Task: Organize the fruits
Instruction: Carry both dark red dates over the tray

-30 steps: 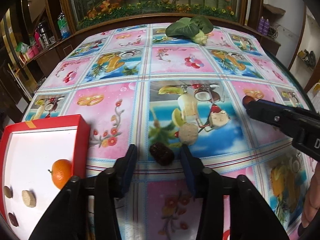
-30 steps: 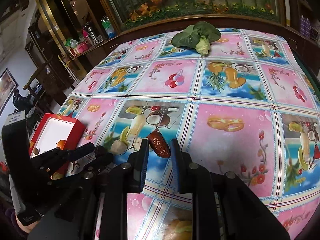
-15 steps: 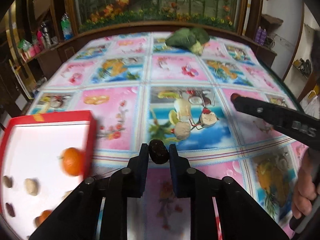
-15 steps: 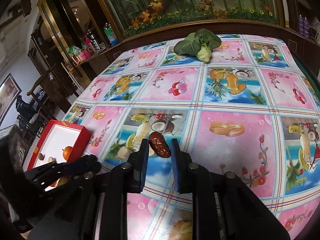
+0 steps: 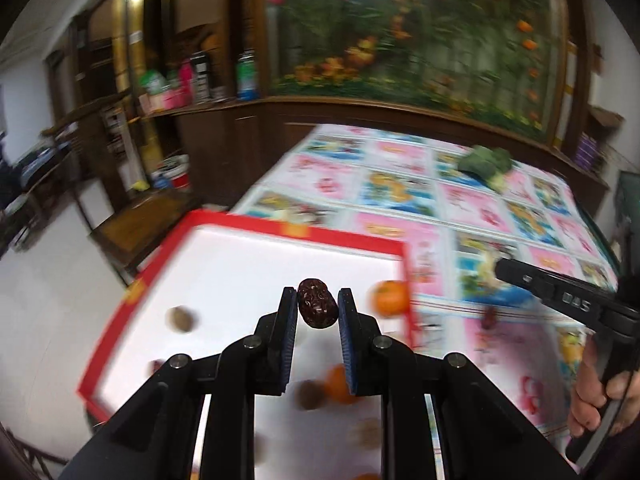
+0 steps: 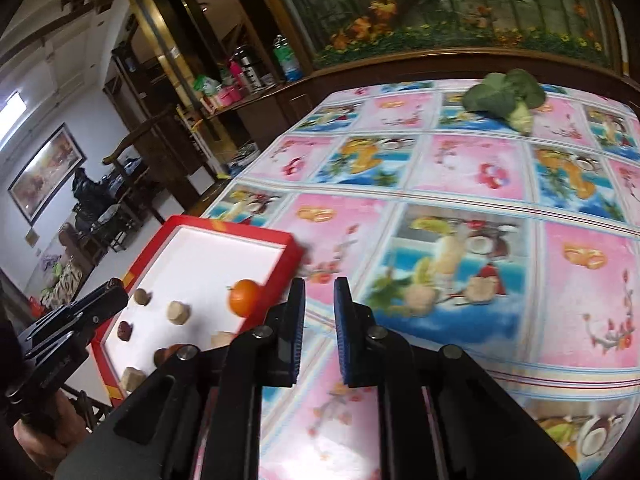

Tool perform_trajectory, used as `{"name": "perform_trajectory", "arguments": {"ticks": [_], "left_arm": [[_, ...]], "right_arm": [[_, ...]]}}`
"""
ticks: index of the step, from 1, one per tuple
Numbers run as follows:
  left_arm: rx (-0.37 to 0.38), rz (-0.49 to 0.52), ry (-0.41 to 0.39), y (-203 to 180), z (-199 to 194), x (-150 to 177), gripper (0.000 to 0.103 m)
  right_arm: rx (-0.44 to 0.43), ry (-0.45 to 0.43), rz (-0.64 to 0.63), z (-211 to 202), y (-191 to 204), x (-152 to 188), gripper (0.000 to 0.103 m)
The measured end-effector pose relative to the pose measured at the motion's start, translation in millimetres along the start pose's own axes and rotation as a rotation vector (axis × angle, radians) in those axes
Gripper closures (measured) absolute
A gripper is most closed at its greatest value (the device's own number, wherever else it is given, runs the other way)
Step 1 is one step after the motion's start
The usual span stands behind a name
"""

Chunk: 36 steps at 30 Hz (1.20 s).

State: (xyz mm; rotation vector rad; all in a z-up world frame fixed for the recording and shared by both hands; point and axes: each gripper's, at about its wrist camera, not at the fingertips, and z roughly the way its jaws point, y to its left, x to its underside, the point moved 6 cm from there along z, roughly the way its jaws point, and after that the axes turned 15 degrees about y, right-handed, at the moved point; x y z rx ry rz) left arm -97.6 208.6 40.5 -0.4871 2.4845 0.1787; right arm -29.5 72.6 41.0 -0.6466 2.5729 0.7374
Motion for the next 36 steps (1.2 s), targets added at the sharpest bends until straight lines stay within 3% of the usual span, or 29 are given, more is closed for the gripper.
{"name": "perform_trajectory", "arguments": {"ticks": [2,7,9,13,16,20,21,24,36], "left_arm": [[-0.002,-0.016,0.003,10,0,5,0.084],[0.027,0.005,0.005,6,2,11,0.084],[0.046,0.019,0.006,-1,3,11,0.084],[0.079,0.049,0.01,-18,5,12,0.084],[0.096,0.063,0.019,-27,7,14,0.084],[0.107,0.079,0.032,-35,11,16,0.084],[0.108,0.082,0.036,-37,13,17,0.084],[0.114,0.087,0.041,-39,14,19,0.084],[0.123,0.082,0.054,-37,16,22,0.084]], "right_arm": [[-0.011,-0.027,-0.011,-8,1,-4,0.087],[-0.023,-0.086,0.07,-38,-46,-13,0.087],[-0.024,-0.037,0.068,-32,-56,-13,0.087],[0.052,0.154,-0.042,4,-43,4,0.087],[0.076,0.205,-0.123,12,-30,13,0.086],[0.098,0.266,-0.2,20,-25,24,0.068],[0.114,0.268,-0.206,21,-26,25,0.064],[0.116,0.274,-0.197,26,-31,26,0.062],[0.263,0.229,-0.268,39,-20,36,0.068]]}}
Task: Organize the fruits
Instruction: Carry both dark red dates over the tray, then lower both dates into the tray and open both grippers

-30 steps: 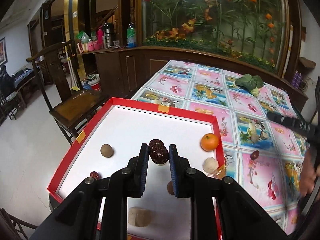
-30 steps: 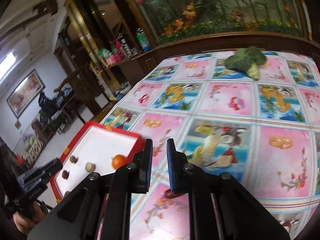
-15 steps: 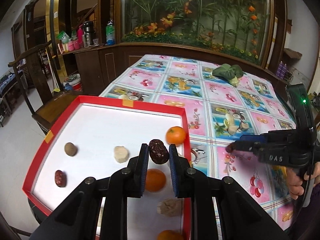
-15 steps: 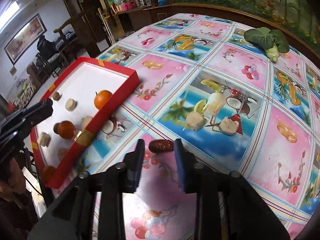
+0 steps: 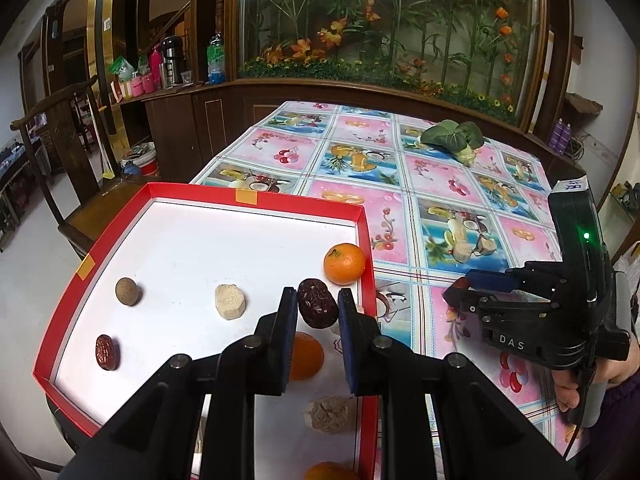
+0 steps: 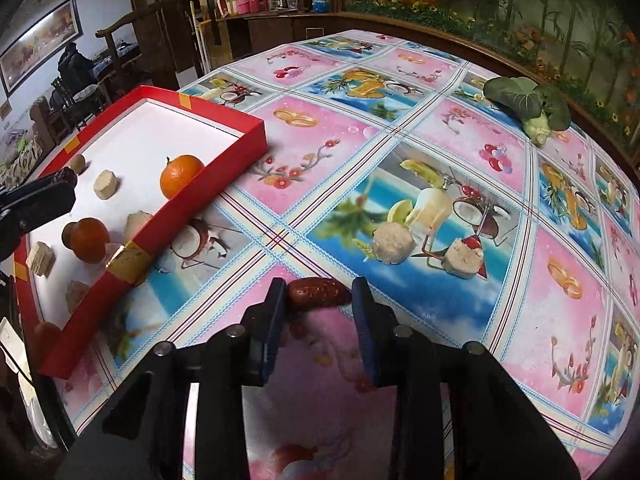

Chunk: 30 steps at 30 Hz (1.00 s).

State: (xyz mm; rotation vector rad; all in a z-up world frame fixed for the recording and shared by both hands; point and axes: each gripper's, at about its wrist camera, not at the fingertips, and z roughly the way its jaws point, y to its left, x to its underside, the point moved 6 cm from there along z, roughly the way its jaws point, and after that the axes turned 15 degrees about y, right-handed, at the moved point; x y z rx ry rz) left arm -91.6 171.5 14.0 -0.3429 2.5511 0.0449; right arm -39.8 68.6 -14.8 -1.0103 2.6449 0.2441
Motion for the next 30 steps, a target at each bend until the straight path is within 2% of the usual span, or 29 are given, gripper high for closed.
{"name": "perform_trajectory", "arguments": {"ticks": [5,12,17,23,30], "left_arm": [[-0.004,-0.009,-0.005,5,-1,-1,0.084],[-0.026,-0.063,-0.016,34,-5,-4,0.084],[-0.067,-0.123,-0.016,68,-6,-2,0.084],[-0.12,-0.18,0.002,103,-4,8,0.084],[-0.179,-0.212,0.03,131,-2,22,0.084]], "right_arm": [[-0.016,-0.01,0.023,-1,-3,-4,0.068],[-0.116,-0.133,0.04,-28,18,-21,0.068],[-0.218,-0.157,-0.013,-32,71,-37,0.068],[-0.257,-0.159,-0.104,-26,134,-45,0.068],[-0.293,-0.156,-0.278,-27,194,-26,0.067]]}}
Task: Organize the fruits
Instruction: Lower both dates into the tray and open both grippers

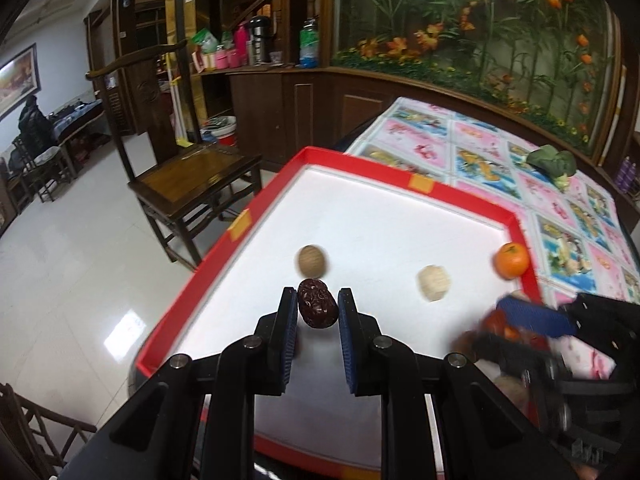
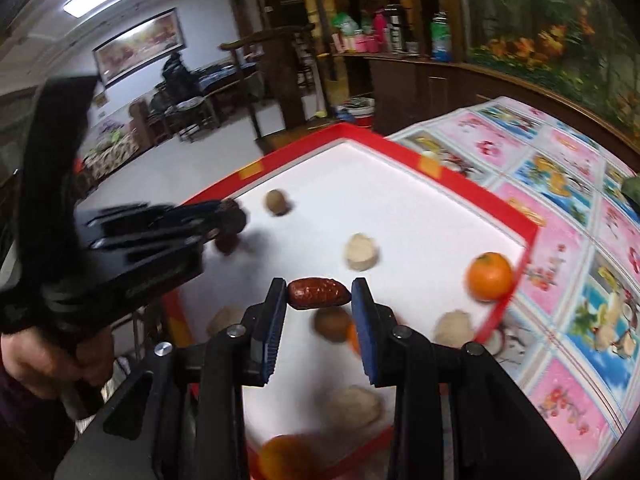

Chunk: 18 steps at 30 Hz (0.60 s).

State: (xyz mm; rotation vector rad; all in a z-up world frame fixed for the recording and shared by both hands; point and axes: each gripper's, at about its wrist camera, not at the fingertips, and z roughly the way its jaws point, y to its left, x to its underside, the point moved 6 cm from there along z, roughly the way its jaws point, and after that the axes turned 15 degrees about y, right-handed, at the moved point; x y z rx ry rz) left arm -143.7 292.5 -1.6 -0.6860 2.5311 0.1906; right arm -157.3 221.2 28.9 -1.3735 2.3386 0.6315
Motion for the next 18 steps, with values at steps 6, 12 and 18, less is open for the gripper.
{"name": "perform_trajectory", "arguments": {"ticks": [6,12,18], "left_arm": [[-0.022,-0.011,0.024,10,6,6,0.084],[-0.044,0.002,0.045,5,12,7,0.084],[-0.085,0.005,0.046,3,11,9,0.078]], "right_arm": [[0.005,0.064,-0.118,15,26,15,0.067],[-0.009,0.101,-0.087,20,17,19,0.067],[0.025,0.153,-0.091,25,15,26,0.067]]}}
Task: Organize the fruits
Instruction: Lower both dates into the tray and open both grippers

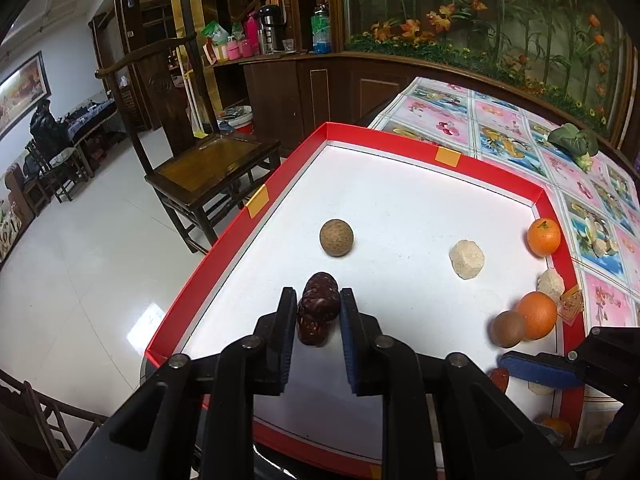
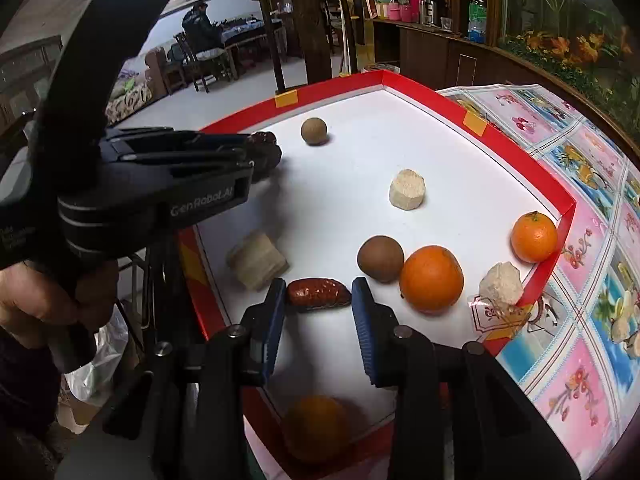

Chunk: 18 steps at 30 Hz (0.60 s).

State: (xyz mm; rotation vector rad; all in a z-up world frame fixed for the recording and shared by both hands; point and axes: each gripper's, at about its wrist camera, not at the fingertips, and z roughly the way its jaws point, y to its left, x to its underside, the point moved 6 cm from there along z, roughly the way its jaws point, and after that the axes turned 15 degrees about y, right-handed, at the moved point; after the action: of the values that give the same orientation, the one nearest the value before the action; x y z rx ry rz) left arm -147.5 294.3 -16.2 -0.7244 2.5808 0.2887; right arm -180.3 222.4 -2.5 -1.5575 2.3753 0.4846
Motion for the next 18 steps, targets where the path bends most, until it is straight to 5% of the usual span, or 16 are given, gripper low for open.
{"name": "perform_trajectory", "arguments": {"ticks": [7,18], "left_arm": [[-0.064,0.006,-0.004,-5,-4,3,0.048],[-0.108,0.031,-0.086,-22,-35,-6,0.033]], "right_arm": [[0.014,-0.006,0.003,-12,-7,3,0.066],[0.003,-0.147,0.184,-61,-64,6,0.051]]}}
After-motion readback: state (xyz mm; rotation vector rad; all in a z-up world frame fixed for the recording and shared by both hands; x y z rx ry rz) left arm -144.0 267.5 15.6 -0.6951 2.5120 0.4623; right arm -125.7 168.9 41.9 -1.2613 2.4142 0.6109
